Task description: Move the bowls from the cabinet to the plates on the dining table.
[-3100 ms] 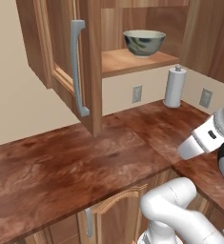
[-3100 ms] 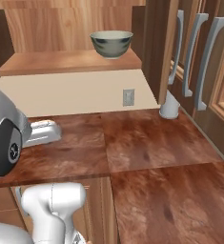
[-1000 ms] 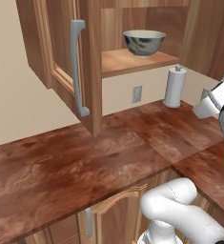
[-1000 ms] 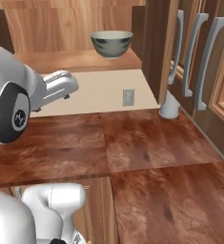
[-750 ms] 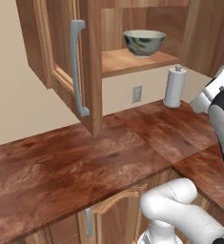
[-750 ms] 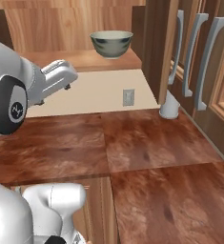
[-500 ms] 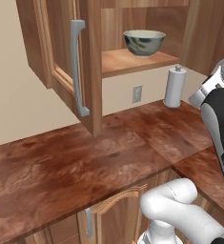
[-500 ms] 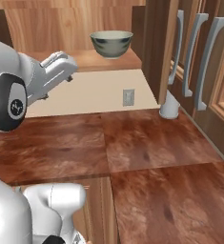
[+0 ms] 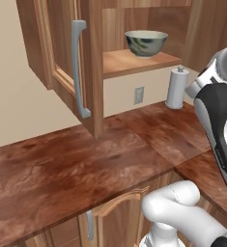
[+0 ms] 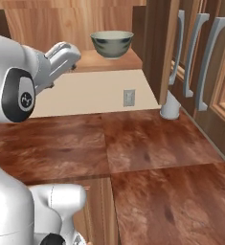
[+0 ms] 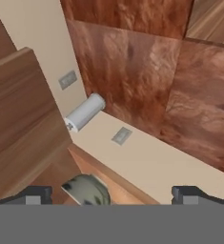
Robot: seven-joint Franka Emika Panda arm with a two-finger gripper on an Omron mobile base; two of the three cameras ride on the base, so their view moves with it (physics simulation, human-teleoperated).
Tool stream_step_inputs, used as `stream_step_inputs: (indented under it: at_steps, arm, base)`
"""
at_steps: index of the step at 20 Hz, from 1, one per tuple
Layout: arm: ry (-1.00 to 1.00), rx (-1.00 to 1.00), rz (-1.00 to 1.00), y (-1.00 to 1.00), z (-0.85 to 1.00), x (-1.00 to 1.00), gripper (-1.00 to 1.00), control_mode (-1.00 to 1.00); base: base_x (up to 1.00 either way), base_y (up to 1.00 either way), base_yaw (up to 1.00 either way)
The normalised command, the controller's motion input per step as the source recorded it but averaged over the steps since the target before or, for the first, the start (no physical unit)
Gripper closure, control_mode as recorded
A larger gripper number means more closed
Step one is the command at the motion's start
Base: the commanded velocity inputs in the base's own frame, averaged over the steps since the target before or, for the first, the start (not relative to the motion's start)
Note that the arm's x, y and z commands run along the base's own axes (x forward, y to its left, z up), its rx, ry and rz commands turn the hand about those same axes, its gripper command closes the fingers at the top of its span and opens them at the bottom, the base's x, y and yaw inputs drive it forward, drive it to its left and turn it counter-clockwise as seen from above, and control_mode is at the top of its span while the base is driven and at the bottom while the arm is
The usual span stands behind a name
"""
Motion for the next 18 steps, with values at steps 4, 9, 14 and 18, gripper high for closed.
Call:
stream_step_inputs:
  at_steps: [4,9,14,18]
  arm:
    - [0.00,0.00,0.00,0.00,0.29,0.22,-1.00,-1.00]
    - [0.03,0.00,0.00,0.00,0.13,0.13,-1.00,-1.00]
    - [0.01,-0.04,0.04,0.00,0.01,0.00,-1.00,-1.00]
    - [0.00,-0.10,0.11,-0.01,0.06,0.00,-1.00,-1.00]
  base:
    - [0.00,0.00,0.00]
    - [0.00,0.00,0.00]
    - [0.00,0.00,0.00]
    - [0.00,0.00,0.00]
